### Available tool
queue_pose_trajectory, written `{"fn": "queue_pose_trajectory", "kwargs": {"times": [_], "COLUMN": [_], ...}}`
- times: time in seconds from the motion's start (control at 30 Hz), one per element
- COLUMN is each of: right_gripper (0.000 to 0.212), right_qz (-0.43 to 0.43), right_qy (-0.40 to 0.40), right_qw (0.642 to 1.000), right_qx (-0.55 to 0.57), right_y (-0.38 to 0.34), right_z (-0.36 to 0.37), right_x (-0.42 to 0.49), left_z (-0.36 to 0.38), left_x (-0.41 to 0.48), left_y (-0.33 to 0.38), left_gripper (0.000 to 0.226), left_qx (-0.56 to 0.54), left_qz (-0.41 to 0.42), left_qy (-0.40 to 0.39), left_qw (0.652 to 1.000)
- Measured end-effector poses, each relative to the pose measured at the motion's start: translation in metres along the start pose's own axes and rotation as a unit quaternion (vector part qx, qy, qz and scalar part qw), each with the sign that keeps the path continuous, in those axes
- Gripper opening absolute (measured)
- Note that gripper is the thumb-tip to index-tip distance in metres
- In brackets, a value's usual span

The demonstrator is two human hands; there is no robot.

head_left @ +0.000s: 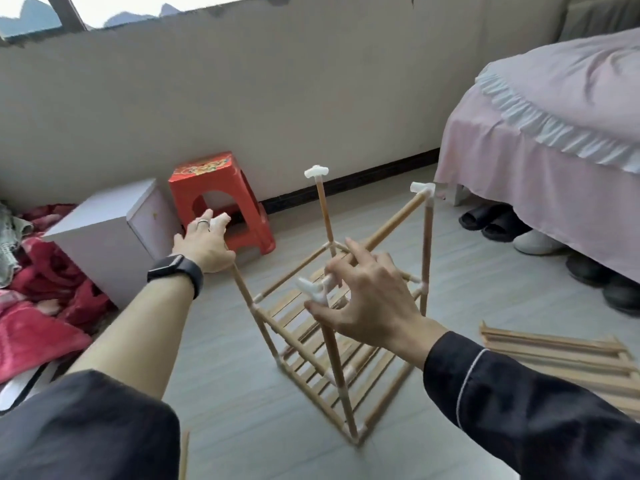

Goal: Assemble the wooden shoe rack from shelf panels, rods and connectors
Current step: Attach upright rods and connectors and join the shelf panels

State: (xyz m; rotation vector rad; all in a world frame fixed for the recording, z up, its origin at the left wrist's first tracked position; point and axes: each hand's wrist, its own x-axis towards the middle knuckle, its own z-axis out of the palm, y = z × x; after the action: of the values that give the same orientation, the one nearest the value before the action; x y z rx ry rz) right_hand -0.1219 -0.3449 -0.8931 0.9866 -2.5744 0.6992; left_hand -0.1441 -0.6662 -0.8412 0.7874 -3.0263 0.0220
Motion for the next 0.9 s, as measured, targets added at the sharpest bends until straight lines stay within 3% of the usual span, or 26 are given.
{"fn": "queue_pose_trajectory", "kwargs": {"times": [0.07, 0.17, 0.23, 0.3, 0.37, 0.47, 0.57, 0.67, 0.77, 0.83, 0.9], "right_gripper": [0.044, 0.046, 0.045, 0.057, 0.062, 0.051, 0.042, 0.071, 0.088, 0.076, 0.066], "right_qz": [-0.010, 0.002, -0.004, 0.029, 0.130, 0.283, 0.350, 0.404, 0.390, 0.315, 0.231], "right_qy": [0.026, -0.008, 0.018, 0.074, 0.112, 0.123, 0.058, -0.044, -0.086, -0.082, -0.052], "right_qw": [1.000, 0.998, 0.997, 0.994, 0.979, 0.945, 0.934, 0.914, 0.917, 0.946, 0.963], "right_qx": [0.014, 0.067, 0.076, 0.079, 0.114, 0.110, 0.047, 0.011, -0.004, 0.009, 0.127], "right_y": [0.012, 0.053, 0.087, 0.113, 0.126, 0.136, 0.136, 0.133, 0.120, 0.108, 0.093], "right_z": [-0.004, -0.018, -0.021, -0.015, -0.008, 0.002, 0.004, 0.005, -0.001, -0.008, -0.018], "right_x": [0.001, 0.006, 0.010, 0.016, 0.024, 0.036, 0.036, 0.031, 0.022, 0.015, 0.006], "left_z": [0.006, 0.011, 0.014, 0.017, 0.018, 0.020, 0.027, 0.030, 0.027, 0.027, 0.027], "left_x": [0.008, 0.001, -0.015, -0.035, -0.052, -0.075, -0.094, -0.110, -0.128, -0.142, -0.155], "left_y": [-0.005, -0.006, -0.003, 0.003, 0.012, 0.027, 0.041, 0.053, 0.071, 0.089, 0.107], "left_gripper": [0.061, 0.017, 0.010, 0.009, 0.009, 0.015, 0.022, 0.033, 0.044, 0.049, 0.054], "left_qx": [-0.015, -0.037, -0.042, -0.070, -0.103, -0.141, -0.163, -0.173, -0.188, -0.217, -0.294], "left_qz": [0.012, 0.040, 0.060, 0.081, 0.100, 0.121, 0.131, 0.144, 0.168, 0.210, 0.266], "left_qy": [0.006, 0.073, 0.094, 0.084, 0.076, 0.099, 0.131, 0.150, 0.163, 0.158, 0.091], "left_qw": [1.000, 0.996, 0.993, 0.991, 0.987, 0.978, 0.969, 0.963, 0.954, 0.940, 0.914]}}
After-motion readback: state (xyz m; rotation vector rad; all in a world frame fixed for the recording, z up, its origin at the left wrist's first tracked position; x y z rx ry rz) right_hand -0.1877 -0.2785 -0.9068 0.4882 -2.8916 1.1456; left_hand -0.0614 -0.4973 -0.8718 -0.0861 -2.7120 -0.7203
